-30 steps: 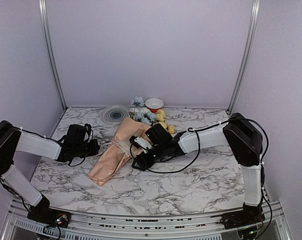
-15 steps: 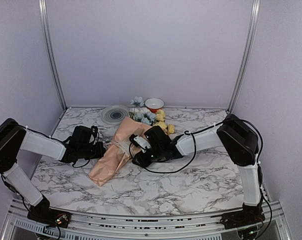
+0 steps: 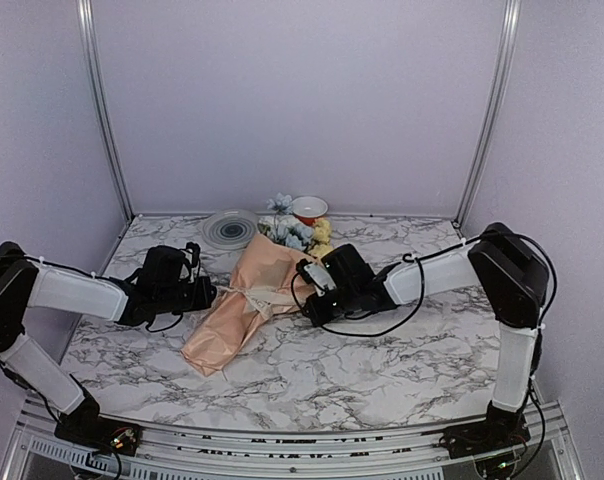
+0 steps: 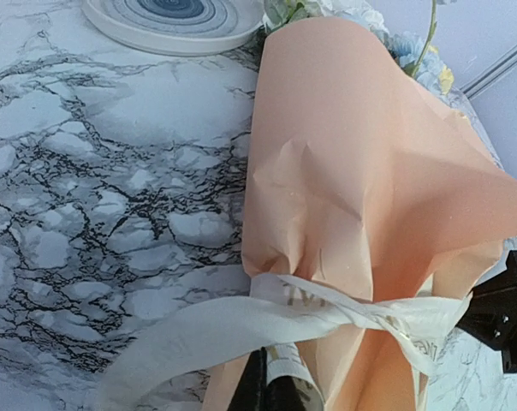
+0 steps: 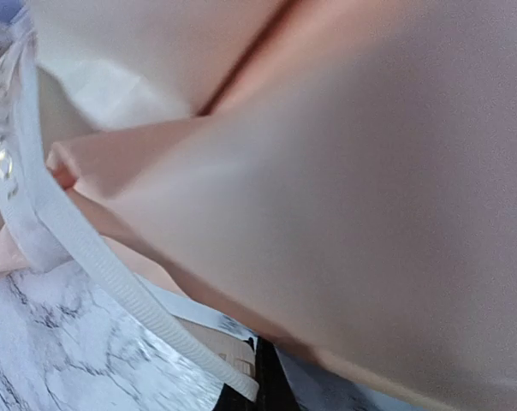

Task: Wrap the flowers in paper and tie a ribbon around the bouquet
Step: Tie the ribbon around the folded bouquet.

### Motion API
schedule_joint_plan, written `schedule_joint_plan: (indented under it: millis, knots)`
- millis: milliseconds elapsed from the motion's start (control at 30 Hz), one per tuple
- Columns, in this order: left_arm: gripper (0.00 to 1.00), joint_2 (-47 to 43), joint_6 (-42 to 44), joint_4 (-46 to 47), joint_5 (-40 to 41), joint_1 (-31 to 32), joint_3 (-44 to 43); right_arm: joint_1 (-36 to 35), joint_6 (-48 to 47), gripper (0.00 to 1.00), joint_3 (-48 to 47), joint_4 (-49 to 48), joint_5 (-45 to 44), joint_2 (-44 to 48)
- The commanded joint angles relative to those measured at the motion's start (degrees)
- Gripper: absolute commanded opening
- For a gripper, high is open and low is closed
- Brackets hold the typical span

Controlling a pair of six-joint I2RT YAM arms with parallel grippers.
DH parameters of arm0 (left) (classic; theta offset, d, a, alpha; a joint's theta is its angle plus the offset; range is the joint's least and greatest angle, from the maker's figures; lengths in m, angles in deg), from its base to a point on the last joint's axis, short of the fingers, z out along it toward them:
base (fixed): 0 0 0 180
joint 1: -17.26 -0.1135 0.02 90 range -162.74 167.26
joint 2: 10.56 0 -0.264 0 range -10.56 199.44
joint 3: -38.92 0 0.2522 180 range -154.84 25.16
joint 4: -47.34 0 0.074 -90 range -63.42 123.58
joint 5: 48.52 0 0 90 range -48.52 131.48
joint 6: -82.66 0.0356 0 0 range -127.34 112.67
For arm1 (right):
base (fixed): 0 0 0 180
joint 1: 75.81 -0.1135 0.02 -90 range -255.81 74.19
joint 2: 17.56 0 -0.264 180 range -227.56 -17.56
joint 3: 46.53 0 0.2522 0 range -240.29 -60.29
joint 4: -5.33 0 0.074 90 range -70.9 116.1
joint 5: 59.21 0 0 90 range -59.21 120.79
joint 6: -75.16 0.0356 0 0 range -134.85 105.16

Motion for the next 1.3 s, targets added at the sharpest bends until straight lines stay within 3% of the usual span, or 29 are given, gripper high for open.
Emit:
schedule_joint_plan:
  millis: [0,200,367,600,700,867,1033,1267]
  knots:
    - [0.0,-2.3,1.8,1.6,-2.8,3.3,0.4,5.3,1.3,0.0,3.8,5.0,-4.7,8.4]
    - [0.0,2.9,6.9,7.8,-8.7,16.8,-6.3,12.5,-0.8,0.0,7.4,8.4,-7.3,13.0]
    - [0.0,11.2,10.3,13.8,-14.0,22.1,-16.1,16.5,-2.6,0.0,7.6,9.5,-7.4,14.8]
    - [0.0,11.7,12.4,13.8,-11.1,21.7,-18.2,18.9,-2.6,0.0,7.5,13.9,-5.2,20.6]
    - [0.0,6.4,11.7,13.8,-7.8,19.7,-13.2,17.3,-0.1,0.0,10.8,13.7,-0.3,24.9]
    - [0.0,-3.8,12.8,13.1,-0.8,16.0,-4.3,10.7,4.1,0.0,15.0,15.8,-1.2,28.9]
    - [0.0,-11.7,15.9,8.7,8.1,13.3,-0.5,10.4,6.7,0.0,17.5,14.1,-0.2,29.4]
    - [0.0,-11.2,15.4,7.4,6.8,13.0,-1.1,9.5,6.1,0.0,14.7,15.2,-0.5,27.9]
